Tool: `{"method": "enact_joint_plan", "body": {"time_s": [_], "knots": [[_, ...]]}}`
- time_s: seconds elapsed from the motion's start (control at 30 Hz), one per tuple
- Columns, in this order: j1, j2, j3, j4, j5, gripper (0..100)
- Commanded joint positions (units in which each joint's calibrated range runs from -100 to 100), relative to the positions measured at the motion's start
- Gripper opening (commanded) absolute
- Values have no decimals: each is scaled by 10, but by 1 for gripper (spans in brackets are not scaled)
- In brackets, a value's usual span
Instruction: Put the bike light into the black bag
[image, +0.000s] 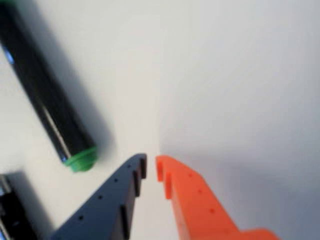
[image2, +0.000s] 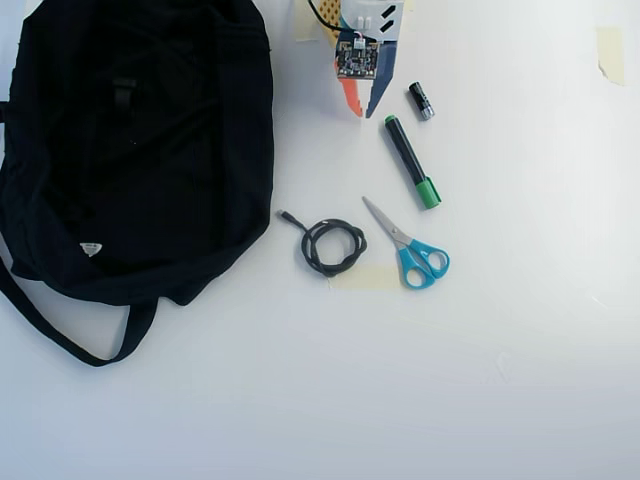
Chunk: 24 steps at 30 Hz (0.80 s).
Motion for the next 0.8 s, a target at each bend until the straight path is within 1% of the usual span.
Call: {"method": "enact_joint_plan", "body": {"time_s": [0.0,0.77], "knots": [[7,-16,12,40,-2,2],[7,-13,12,34,2,2]]}}
